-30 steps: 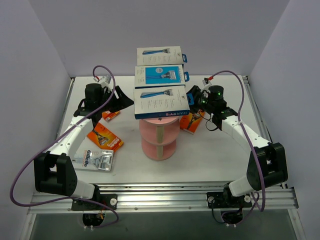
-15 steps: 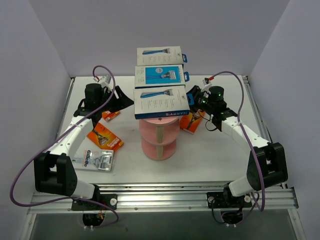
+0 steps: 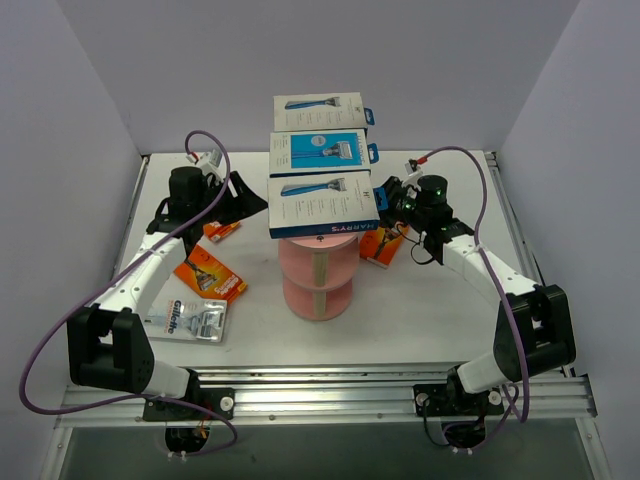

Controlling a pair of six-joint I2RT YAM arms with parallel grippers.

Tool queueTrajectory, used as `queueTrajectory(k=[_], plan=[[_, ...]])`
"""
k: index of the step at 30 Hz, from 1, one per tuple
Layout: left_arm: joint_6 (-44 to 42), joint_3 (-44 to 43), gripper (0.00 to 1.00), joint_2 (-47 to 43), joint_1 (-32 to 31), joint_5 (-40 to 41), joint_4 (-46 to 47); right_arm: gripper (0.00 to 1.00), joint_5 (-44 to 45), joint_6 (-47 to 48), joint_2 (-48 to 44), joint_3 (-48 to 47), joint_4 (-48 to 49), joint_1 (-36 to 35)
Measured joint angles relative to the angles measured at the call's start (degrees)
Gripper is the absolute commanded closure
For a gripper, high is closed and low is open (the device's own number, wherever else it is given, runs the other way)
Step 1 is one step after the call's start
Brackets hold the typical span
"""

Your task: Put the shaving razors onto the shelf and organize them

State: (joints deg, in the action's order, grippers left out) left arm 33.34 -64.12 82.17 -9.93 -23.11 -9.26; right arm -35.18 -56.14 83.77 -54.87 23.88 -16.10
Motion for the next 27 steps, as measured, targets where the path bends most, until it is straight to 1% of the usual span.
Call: queueTrajectory(k=[7,16,26,27], plan=[[0.0,0.0,0.3,-0.11,0.02,-0.11,0.0,0.86,-0.09,0.81,-0.11,0.04,-0.63,0.37],[0.0,0.0,0.3,-0.11,0.02,-0.11,0.0,0.86,1.68,6.84,-0.74,-1.68,-8.17,0.37],[0.02,0.0,0.3,-0.11,0.02,-0.13,0.0,0.71,2.43,11.28,-0.74,-4.2,-12.28,0.37],[0.0,0.0,0.3,-0.11,0.02,-0.15,0.0,0.67,2.45,11.52,-0.76,-4.42,-12.55,0.37]])
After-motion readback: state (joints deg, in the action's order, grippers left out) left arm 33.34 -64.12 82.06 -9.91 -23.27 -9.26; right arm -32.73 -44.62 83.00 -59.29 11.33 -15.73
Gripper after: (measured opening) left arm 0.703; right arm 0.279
